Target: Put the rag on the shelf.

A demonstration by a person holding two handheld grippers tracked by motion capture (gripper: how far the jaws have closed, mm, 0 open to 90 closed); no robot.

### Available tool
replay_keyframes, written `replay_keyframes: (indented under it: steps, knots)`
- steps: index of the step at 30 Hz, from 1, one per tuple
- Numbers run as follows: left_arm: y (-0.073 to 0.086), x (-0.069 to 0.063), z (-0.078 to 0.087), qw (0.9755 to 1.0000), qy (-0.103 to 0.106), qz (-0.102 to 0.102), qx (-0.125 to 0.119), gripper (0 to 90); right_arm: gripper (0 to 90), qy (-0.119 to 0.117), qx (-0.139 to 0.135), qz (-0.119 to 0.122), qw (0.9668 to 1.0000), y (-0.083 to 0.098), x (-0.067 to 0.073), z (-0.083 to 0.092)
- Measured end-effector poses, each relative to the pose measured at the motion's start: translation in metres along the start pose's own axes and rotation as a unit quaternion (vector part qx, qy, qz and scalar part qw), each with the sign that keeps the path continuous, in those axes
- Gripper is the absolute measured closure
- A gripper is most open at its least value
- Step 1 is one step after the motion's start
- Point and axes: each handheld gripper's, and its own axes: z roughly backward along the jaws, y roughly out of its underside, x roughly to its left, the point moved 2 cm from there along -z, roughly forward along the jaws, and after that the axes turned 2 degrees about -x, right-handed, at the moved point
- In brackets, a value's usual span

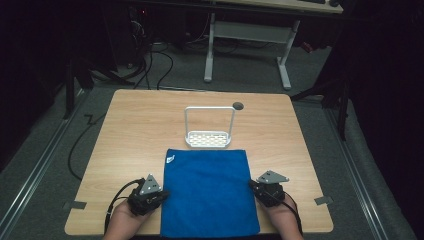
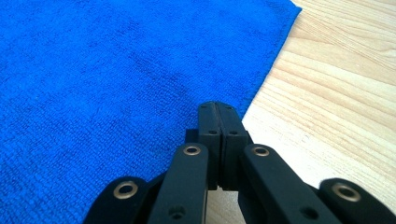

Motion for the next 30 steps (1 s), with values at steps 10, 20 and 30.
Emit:
replay_keyframes:
  steps: [10, 20, 30]
  knots:
    - [0.002, 0.008, 0.0, 0.9999, -0.008, 0.013, -0.007, 87.7, 90.0, -0.007, 0.0, 0.001, 1.0, -0.002, 0.006, -0.002]
    - [0.003, 0.007, 0.003, 0.9998, -0.014, 0.008, -0.009, 85.2, 86.9, -0.011, -0.003, -0.003, 0.9999, -0.002, 0.005, -0.001]
    - [0.001, 0.023, 0.011, 0.9945, -0.062, 0.063, -0.057, 66.8, 71.6, 0.003, -0.033, -0.038, 0.9987, -0.003, -0.007, 0.006]
